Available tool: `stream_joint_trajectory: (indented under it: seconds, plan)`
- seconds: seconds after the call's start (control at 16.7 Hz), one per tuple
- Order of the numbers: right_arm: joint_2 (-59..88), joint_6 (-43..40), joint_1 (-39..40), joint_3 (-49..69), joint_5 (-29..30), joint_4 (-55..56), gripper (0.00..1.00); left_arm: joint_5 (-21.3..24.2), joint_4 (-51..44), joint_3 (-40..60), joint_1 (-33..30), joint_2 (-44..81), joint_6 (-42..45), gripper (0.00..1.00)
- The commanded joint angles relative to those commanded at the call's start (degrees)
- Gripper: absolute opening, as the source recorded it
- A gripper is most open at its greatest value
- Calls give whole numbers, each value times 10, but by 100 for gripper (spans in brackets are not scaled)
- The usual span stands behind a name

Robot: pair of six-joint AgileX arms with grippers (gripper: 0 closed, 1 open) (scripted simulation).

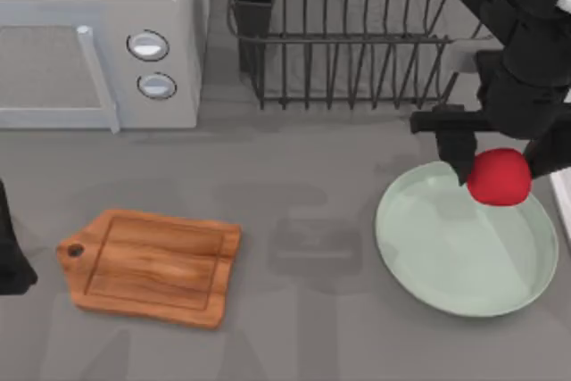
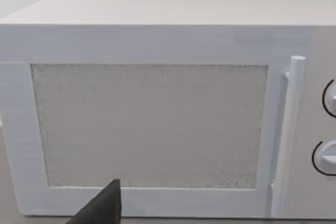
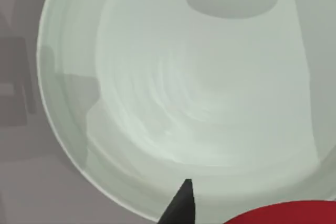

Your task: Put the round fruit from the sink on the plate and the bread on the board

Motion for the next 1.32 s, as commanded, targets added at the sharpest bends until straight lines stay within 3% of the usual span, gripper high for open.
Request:
stream_joint_trajectory:
  seconds: [0.36, 1.02, 1.32]
  plan:
    - [0, 0, 0, 0, 0, 0, 98, 0, 0, 0, 0, 0, 0, 100]
    - [-4, -2, -2, -4, 0, 4, 100, 0, 0, 0, 0, 0, 0, 100]
    - [-116, -29, -29, -102, 0, 84, 100, 0, 0, 0, 0, 0, 0, 100]
